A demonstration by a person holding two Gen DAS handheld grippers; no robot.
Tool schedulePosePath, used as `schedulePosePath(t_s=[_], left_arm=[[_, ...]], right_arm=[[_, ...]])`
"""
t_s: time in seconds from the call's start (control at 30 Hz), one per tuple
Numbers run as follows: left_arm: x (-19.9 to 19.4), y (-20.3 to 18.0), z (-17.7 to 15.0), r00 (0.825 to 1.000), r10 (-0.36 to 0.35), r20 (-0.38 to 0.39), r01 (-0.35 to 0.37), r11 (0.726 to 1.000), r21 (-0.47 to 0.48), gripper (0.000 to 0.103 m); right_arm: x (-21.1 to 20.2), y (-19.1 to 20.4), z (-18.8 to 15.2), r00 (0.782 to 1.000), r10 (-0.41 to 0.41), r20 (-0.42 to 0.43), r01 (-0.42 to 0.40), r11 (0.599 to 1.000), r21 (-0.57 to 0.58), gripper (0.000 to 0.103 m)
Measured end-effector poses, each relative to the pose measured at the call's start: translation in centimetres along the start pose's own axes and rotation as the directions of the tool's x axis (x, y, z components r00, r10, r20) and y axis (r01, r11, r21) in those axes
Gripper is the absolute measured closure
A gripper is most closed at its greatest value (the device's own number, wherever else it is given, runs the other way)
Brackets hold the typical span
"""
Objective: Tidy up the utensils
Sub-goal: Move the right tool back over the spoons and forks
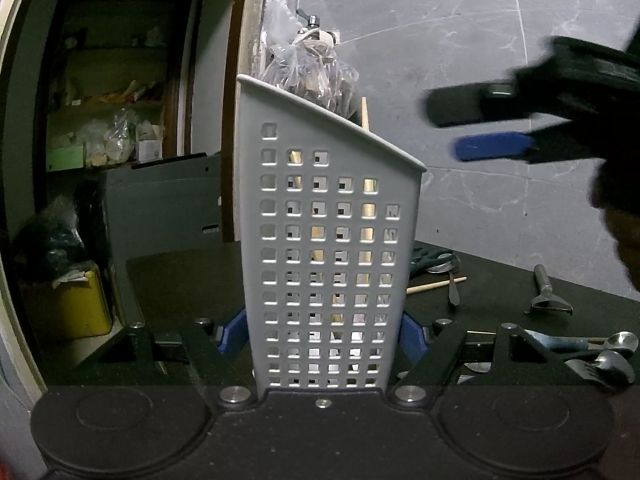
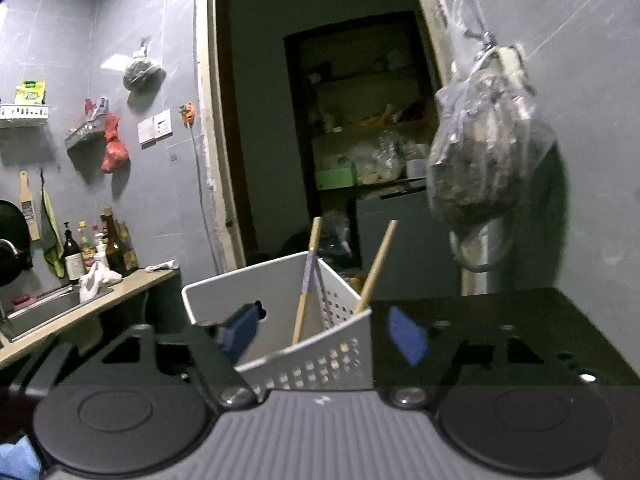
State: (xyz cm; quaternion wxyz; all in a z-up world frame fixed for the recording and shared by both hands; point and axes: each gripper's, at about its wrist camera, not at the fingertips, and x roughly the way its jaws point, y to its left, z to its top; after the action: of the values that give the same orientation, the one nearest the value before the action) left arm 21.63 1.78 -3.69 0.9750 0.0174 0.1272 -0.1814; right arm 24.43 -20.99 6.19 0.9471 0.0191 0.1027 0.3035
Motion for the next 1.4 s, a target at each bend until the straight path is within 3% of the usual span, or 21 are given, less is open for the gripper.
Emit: schedulePosePath(t_s=[0.13, 0.27, 0.47, 0.83, 0.93, 1.07, 1.17, 1.4], left_arm=[[0.1, 0.0, 0.1, 1.0, 0.003, -0.001, -0.003, 1.0, -0.007, 0.027], [0.1, 0.0, 0.0, 1.0, 0.001, 0.0, -0.001, 1.0, -0.01, 0.027], [0.0, 0.0, 0.1, 1.0, -0.006, -0.001, 0.006, 1.0, -0.01, 0.027], [-0.4, -0.2, 0.2, 1.0, 0.003, -0.003, -0.003, 1.0, -0.011, 0.027], [-0.4, -0.3, 0.3, 1.0, 0.004, -0.003, -0.005, 1.0, -0.01, 0.027], [-0.4, -0.3, 0.3, 1.0, 0.005, -0.002, -0.005, 1.0, -0.01, 0.027], [-0.4, -0.3, 0.3, 1.0, 0.005, -0.004, -0.005, 1.0, -0.013, 0.027], [-0.4, -0.3, 0.2, 1.0, 0.006, -0.004, -0.006, 1.0, -0.013, 0.027]], right_arm=[[-3.2, 0.1, -1.0, 0.998, -0.069, 0.002, 0.069, 0.997, -0.018, 0.003], [-6.6, 0.5, -2.8, 0.979, -0.203, 0.011, 0.203, 0.977, -0.06, 0.0], [-10.2, 1.1, -5.7, 0.944, -0.328, -0.032, 0.324, 0.941, -0.095, 0.0], [-10.9, 3.4, -10.3, 0.893, -0.388, -0.228, 0.344, 0.915, -0.209, 0.0], [-10.9, 3.9, -11.0, 0.903, -0.333, -0.272, 0.301, 0.941, -0.152, 0.0], [-11.0, 3.2, -10.9, 0.936, -0.158, -0.313, 0.197, 0.976, 0.096, 0.0], [-10.6, 2.4, -11.0, 0.945, -0.056, -0.321, 0.148, 0.951, 0.27, 0.0], [-9.4, 1.4, -12.2, 0.956, 0.031, -0.292, 0.111, 0.881, 0.459, 0.001]])
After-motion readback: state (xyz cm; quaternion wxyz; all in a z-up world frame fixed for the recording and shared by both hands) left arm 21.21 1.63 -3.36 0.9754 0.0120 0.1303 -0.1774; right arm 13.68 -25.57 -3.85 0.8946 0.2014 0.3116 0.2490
